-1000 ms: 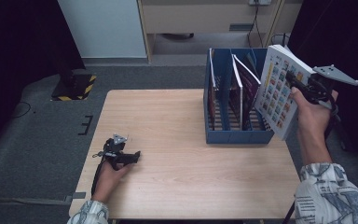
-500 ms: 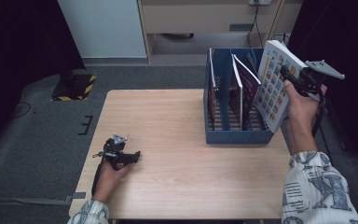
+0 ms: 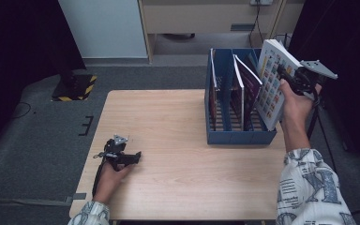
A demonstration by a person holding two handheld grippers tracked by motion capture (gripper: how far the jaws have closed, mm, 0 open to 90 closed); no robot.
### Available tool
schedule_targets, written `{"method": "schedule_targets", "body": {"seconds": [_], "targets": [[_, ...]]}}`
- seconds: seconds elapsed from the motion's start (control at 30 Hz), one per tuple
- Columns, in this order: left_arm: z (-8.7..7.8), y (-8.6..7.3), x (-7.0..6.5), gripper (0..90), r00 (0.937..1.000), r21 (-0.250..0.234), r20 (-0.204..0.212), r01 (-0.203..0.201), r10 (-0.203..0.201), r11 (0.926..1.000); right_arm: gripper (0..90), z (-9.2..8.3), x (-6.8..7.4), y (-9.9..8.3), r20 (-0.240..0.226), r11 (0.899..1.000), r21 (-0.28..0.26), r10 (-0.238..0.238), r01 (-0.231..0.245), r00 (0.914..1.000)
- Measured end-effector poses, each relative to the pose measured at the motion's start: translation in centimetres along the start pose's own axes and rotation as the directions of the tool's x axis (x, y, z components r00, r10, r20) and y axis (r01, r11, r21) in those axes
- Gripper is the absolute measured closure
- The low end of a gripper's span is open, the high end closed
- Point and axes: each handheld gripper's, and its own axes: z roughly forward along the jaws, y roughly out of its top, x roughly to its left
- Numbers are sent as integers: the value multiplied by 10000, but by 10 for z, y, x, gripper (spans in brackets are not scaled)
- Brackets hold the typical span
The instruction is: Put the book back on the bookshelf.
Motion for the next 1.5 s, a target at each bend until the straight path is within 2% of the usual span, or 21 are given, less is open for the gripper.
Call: {"method": "schedule_targets", "body": {"seconds": [0.7, 1.13, 1.33, 1.5], "targets": [[0, 0, 0, 5, 10000, 4, -39, 25, -25, 10000, 736, 16, 5, -17, 29, 9998, -199, -69, 69, 10000], [0, 0, -1, 6, 10000, 2, -65, 45, -45, 10000, 736, 22, 2, -32, 55, 9996, -221, 150, -149, 9999], [0, 0, -1, 6, 10000, 2, -70, 51, -51, 10000, 735, 25, 2, -37, 48, 9998, -178, -6, 7, 10000], [0, 0, -1, 6, 10000, 4, -78, 51, -51, 10000, 736, 26, 0, -42, 63, 9996, -232, 151, -150, 9999]]}}
